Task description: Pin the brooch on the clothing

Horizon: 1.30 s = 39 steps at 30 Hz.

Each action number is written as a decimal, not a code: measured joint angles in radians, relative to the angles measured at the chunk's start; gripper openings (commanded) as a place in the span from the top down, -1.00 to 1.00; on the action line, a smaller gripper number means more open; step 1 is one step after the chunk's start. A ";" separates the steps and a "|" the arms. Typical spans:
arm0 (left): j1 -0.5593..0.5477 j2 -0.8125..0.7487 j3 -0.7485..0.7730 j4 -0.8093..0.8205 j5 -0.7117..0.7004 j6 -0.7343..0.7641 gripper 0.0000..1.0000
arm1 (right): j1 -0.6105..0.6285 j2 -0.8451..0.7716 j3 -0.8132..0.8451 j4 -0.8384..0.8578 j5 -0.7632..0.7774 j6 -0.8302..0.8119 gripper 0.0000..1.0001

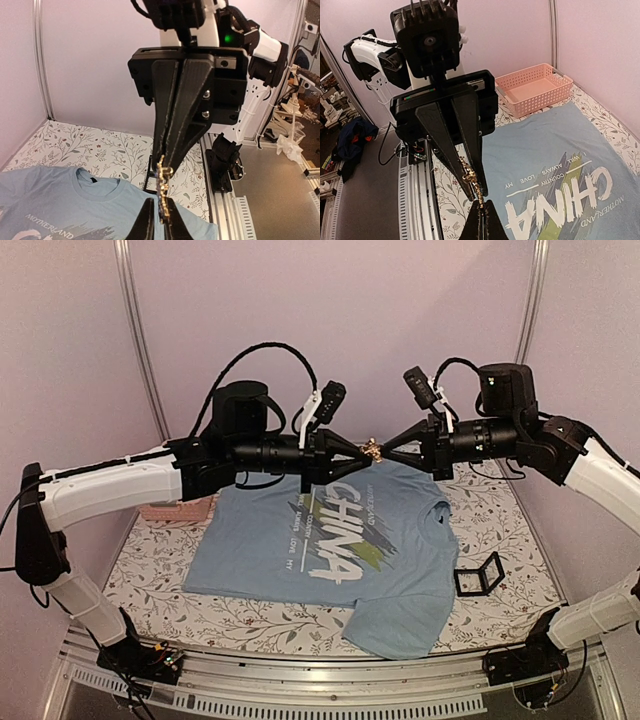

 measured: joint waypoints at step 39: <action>0.004 0.000 -0.002 -0.024 0.050 0.059 1.00 | 0.000 0.031 -0.002 0.045 -0.060 -0.008 0.43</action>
